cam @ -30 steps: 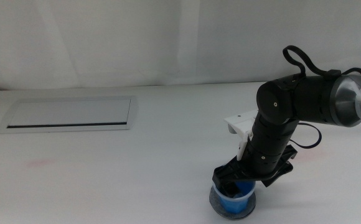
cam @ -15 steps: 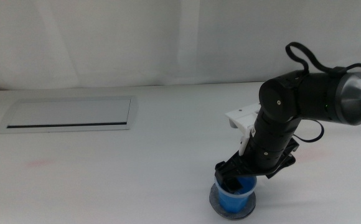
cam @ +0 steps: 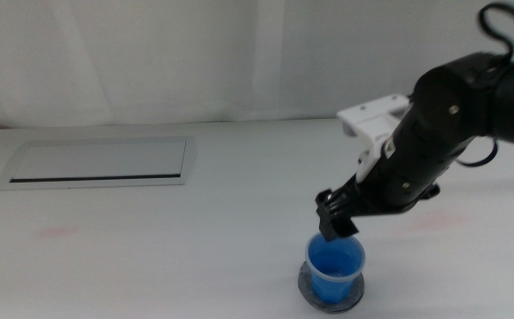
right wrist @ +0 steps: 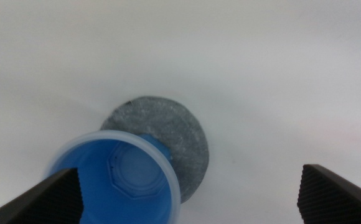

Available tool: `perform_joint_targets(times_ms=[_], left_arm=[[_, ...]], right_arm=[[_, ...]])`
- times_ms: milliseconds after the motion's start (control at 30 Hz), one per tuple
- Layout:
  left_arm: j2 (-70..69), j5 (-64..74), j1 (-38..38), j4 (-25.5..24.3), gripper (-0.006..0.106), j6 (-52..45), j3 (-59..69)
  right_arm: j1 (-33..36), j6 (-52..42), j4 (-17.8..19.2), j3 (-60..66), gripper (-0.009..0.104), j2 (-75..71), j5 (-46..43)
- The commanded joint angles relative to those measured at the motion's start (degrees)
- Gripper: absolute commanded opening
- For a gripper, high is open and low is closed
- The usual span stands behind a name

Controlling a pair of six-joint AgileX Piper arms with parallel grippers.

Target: Place an empty cup on a cup mat.

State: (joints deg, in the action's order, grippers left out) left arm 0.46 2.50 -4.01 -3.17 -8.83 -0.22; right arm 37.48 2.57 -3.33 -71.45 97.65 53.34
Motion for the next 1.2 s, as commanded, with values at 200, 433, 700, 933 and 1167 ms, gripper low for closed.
perform_joint_targets(times_ms=[200, 433, 700, 933, 1167], left_arm=[[-2.12, -0.83, 0.09, 0.18, -0.003, 0.26, 2.25], [-2.12, -0.83, 0.09, 0.18, -0.003, 0.26, 2.25], [-2.12, -0.83, 0.09, 0.18, -0.003, 0.26, 2.25], [-2.12, -0.83, 0.09, 0.18, -0.003, 0.26, 2.25], [-2.12, -0.83, 0.09, 0.18, -0.003, 0.26, 2.25]], right_arm=[[-0.53, 6.71, 13.06, -4.38, 0.093, -9.64, -0.8], [-12.34, 10.5, 21.03, -5.91, 0.093, -16.25, 0.28], [-30.21, 3.71, 16.86, -5.91, 0.093, -23.65, 3.88], [-32.96, 1.04, 14.68, -5.91, 0.085, -28.74, 4.55], [-32.96, 0.8, 12.27, -5.91, -0.003, -29.29, 5.27]])
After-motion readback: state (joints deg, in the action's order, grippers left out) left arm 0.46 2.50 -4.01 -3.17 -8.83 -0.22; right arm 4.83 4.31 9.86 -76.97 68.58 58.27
